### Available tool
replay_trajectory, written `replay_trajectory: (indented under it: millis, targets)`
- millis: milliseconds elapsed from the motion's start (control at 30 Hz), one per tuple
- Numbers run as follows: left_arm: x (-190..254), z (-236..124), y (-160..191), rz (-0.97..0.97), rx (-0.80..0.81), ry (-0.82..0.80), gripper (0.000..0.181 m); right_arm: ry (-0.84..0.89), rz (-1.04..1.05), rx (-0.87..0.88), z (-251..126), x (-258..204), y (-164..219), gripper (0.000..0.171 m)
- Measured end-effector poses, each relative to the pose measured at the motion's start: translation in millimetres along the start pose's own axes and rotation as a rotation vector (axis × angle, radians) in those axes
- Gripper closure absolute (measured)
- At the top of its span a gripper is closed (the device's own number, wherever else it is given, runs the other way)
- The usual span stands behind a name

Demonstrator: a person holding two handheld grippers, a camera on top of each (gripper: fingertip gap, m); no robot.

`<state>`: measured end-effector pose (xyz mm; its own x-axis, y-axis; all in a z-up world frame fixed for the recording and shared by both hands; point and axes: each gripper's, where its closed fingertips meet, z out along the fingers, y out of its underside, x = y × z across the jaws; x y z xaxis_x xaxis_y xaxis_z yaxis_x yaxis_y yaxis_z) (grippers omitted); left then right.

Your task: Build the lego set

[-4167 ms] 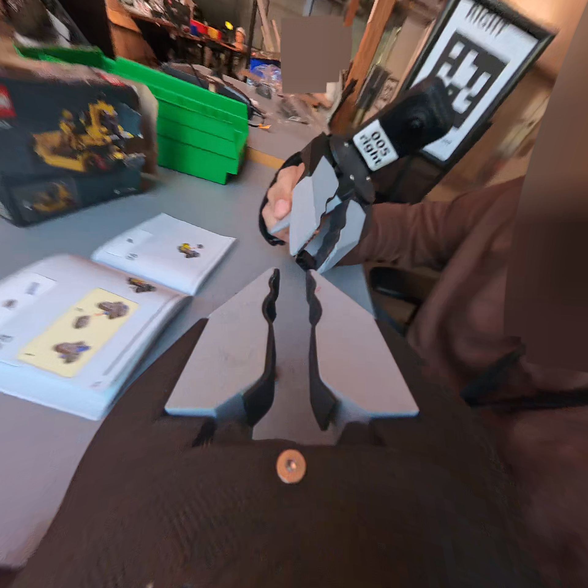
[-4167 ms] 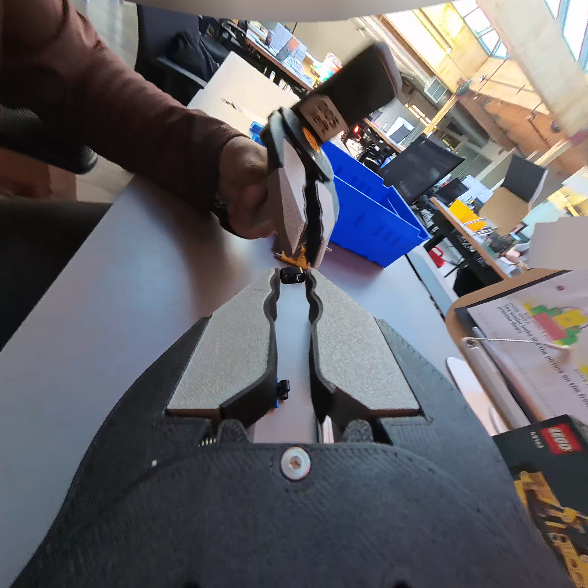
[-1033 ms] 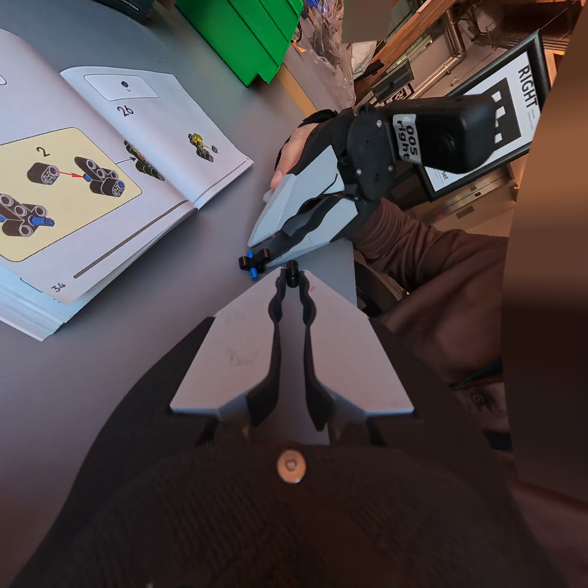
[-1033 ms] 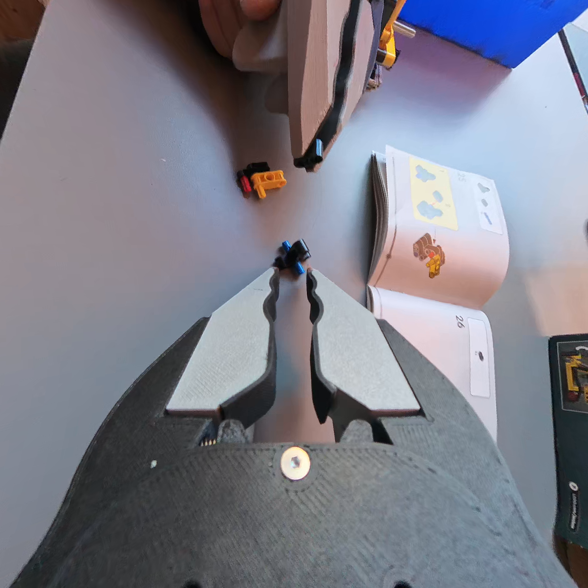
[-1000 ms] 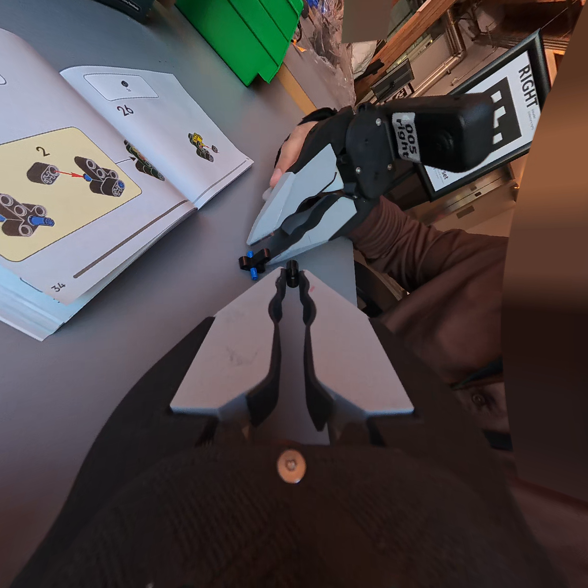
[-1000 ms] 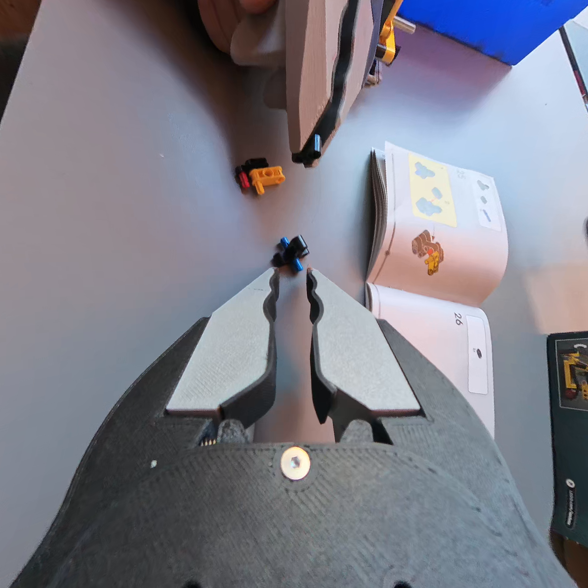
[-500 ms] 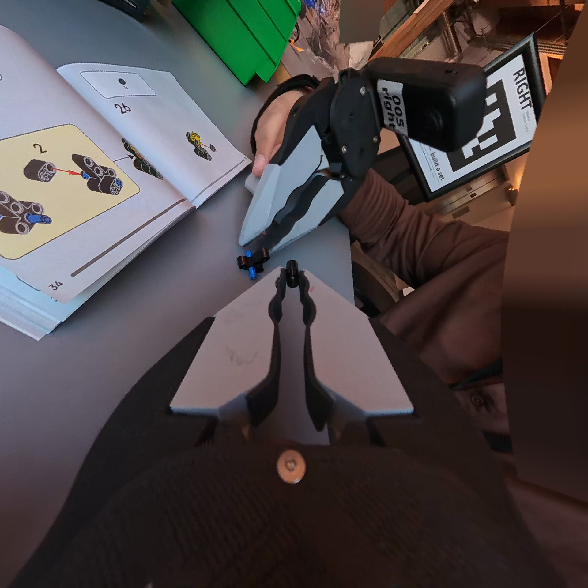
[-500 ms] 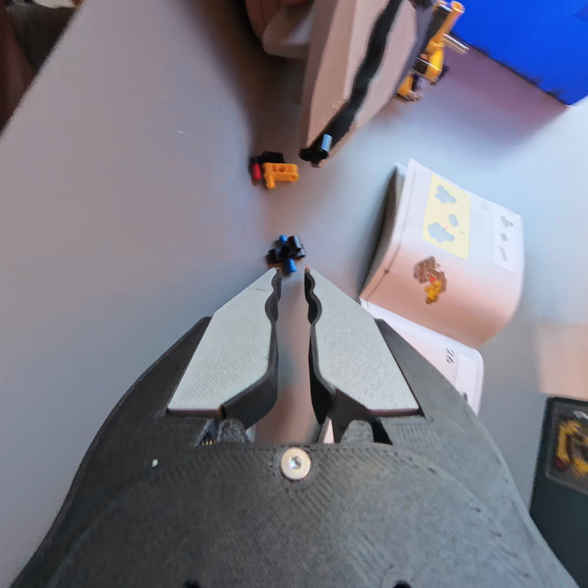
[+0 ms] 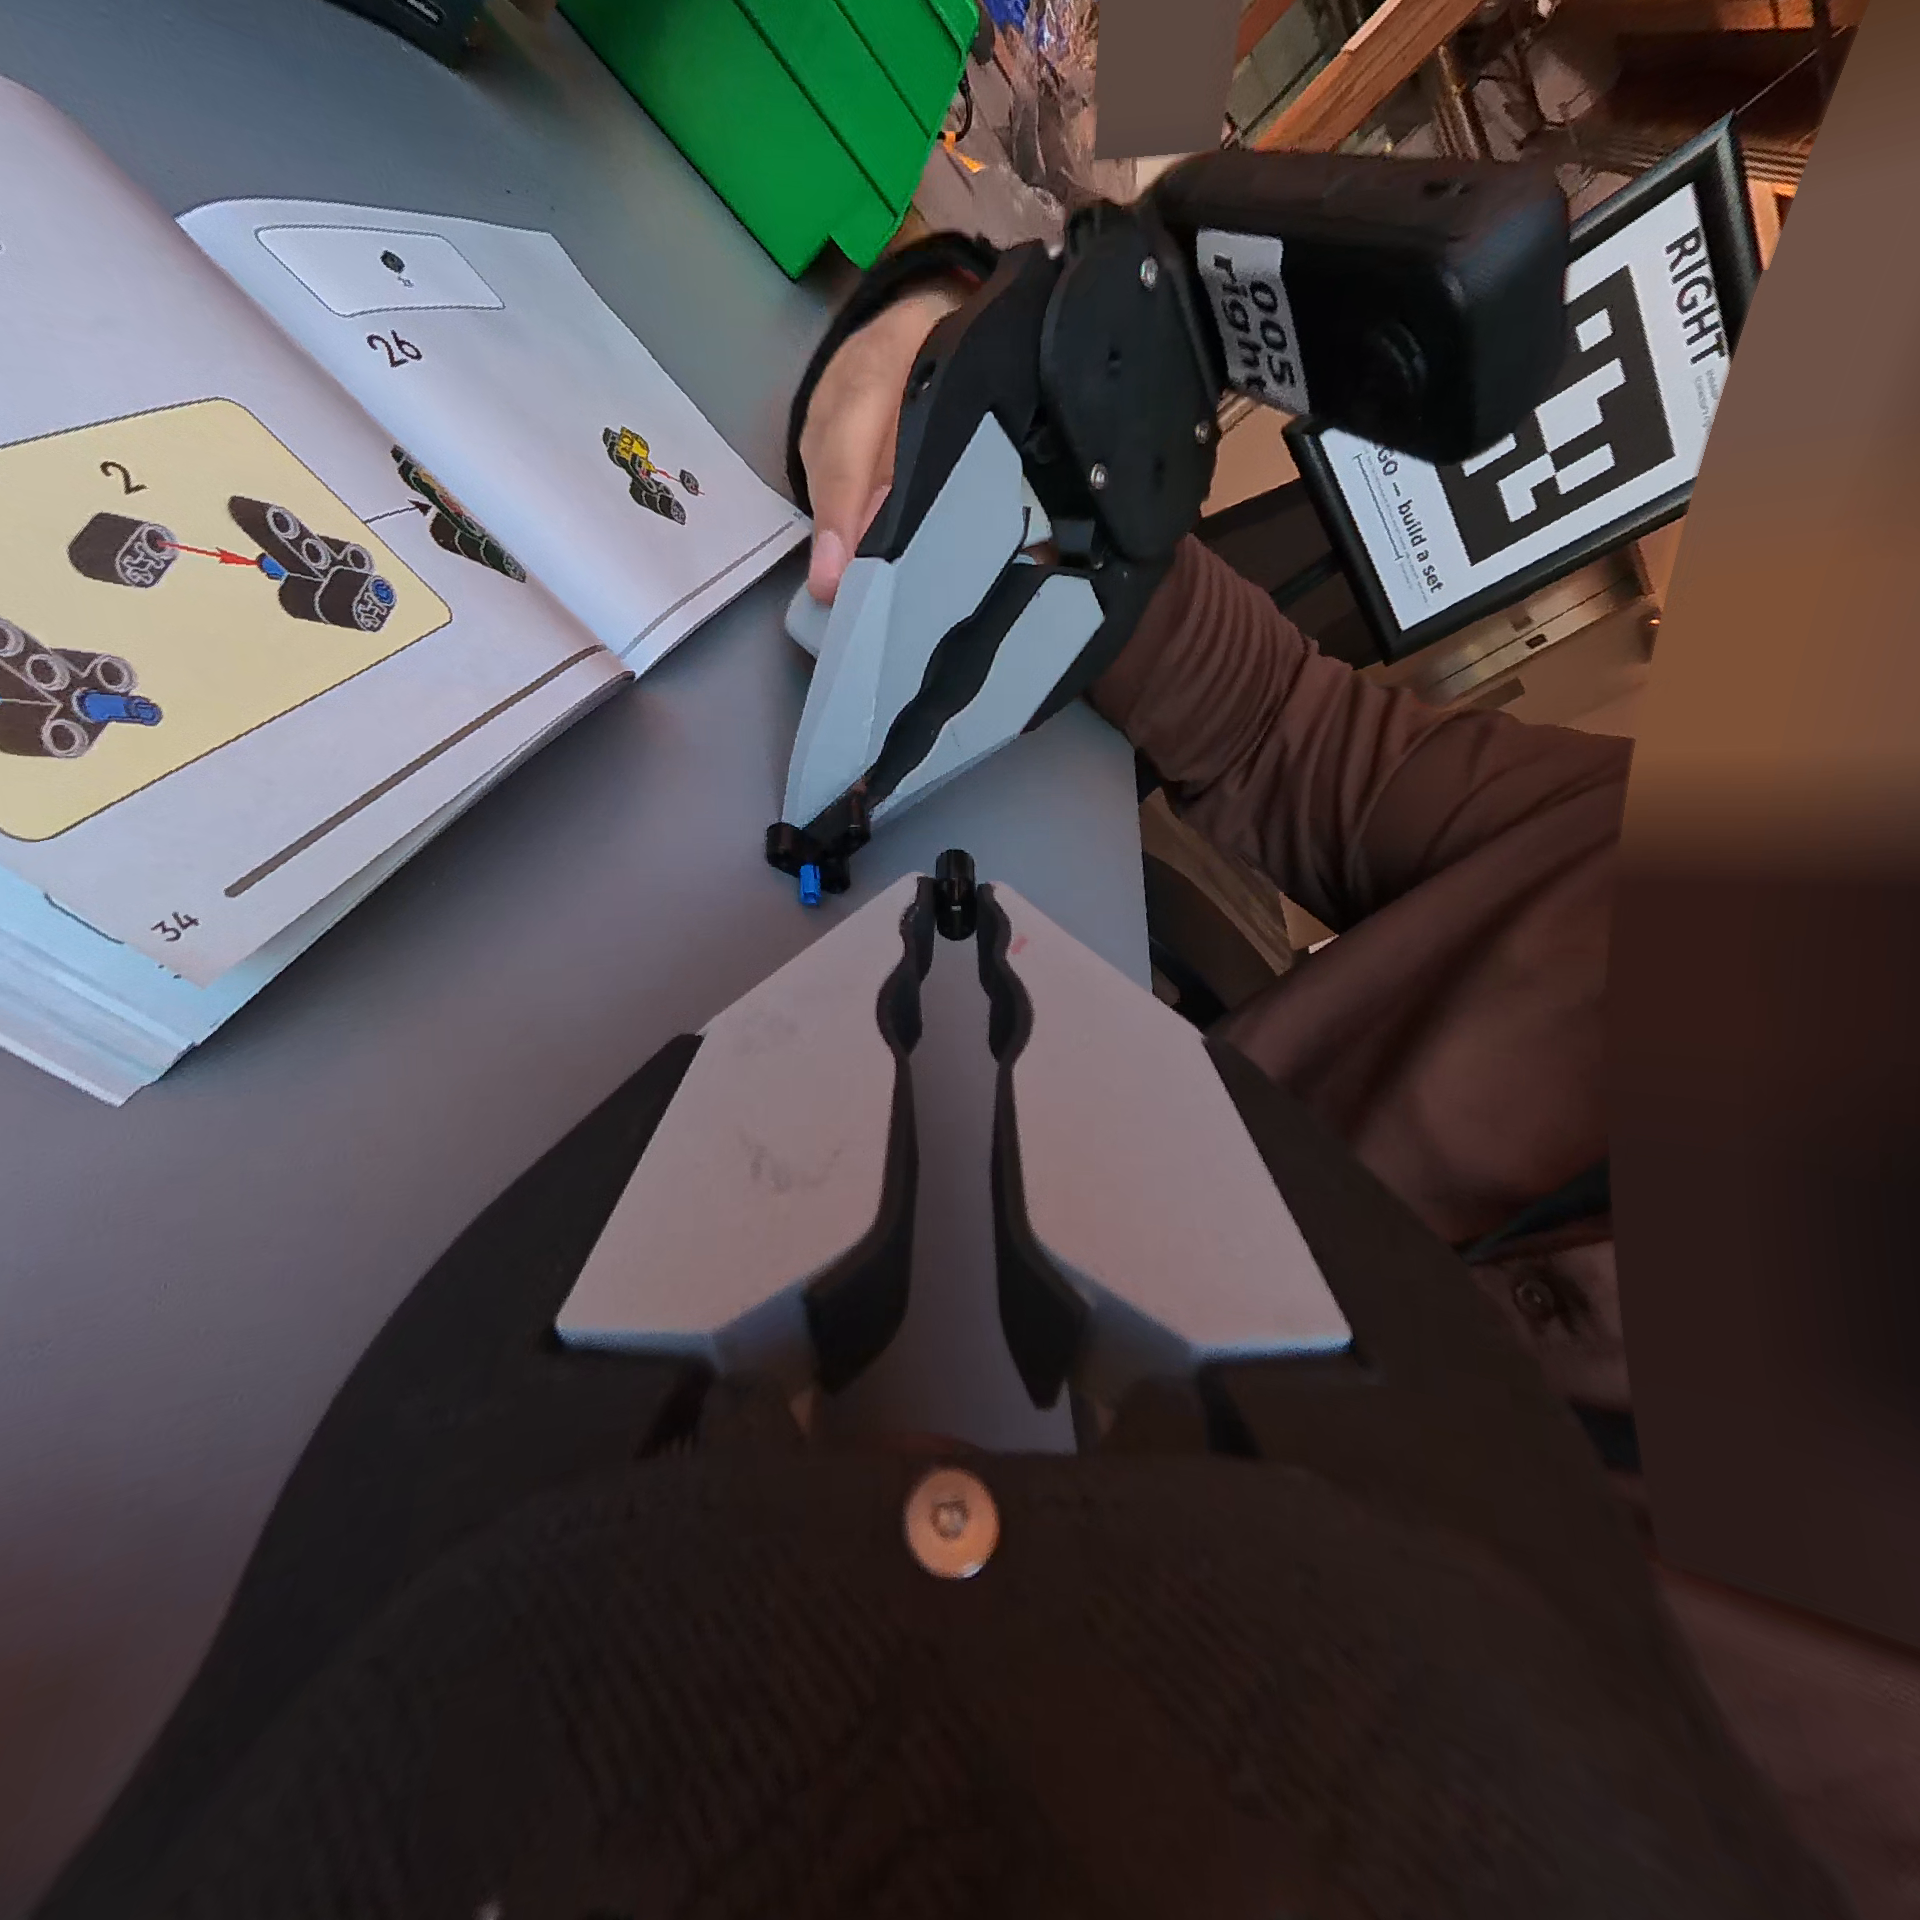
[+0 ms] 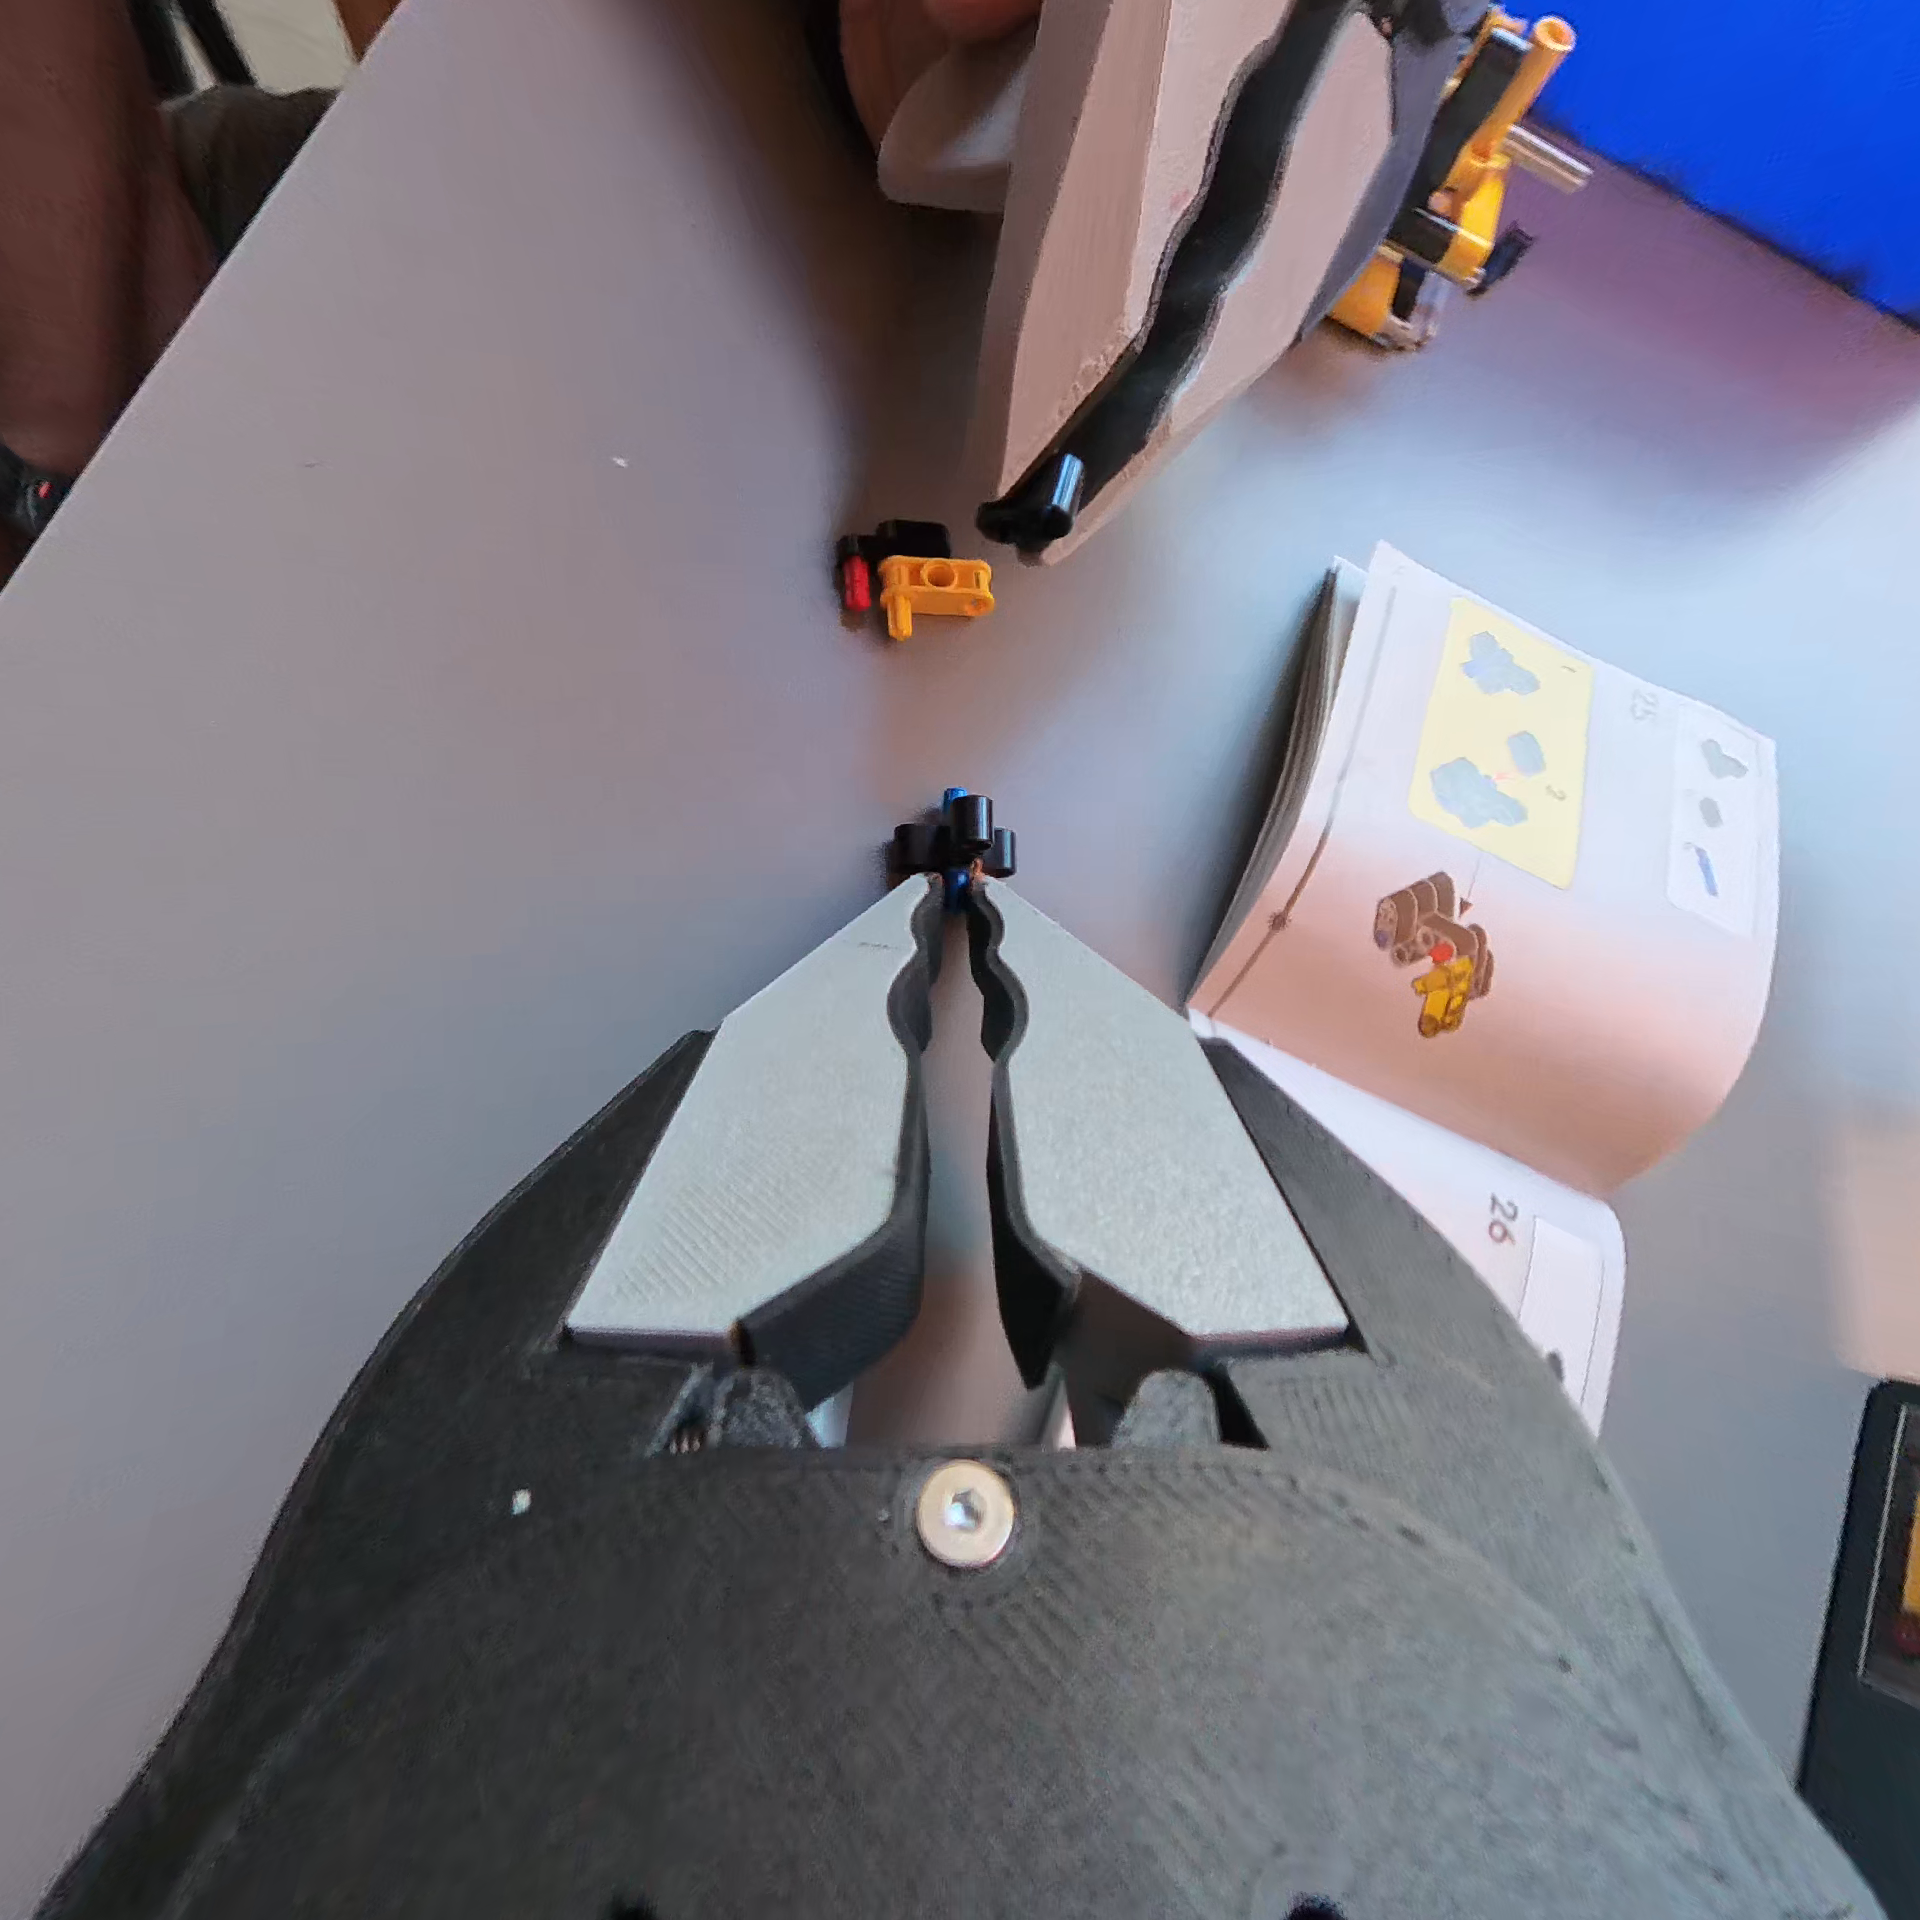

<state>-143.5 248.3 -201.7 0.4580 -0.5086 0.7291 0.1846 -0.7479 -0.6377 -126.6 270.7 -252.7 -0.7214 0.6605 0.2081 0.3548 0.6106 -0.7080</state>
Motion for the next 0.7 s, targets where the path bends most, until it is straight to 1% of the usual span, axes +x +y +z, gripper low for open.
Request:
replay_trajectory:
  millis: [100, 200, 333, 700]
  targets:
    - [-0.3, -2.1, -2.7, -0.006, 0.021, 0.001, 0.176, 0.131, -0.016, 0.043, -6.3, 5.1, -9.1, 0.170]
    - [0.5, -3.2, -3.9, -0.011, 0.029, 0.011, 0.176, 0.268, -0.031, 0.121, -16.3, 11.6, -30.9, 0.170]
    - [2.3, -5.1, -6.2, -0.023, 0.045, 0.036, 0.176, 0.420, -0.088, 0.101, -21.1, 20.7, -40.3, 0.170]
    - [2.0, -4.3, -6.8, -0.040, 0.044, 0.048, 0.176, 0.473, -0.138, 0.089, -20.2, 18.3, -50.1, 0.170]
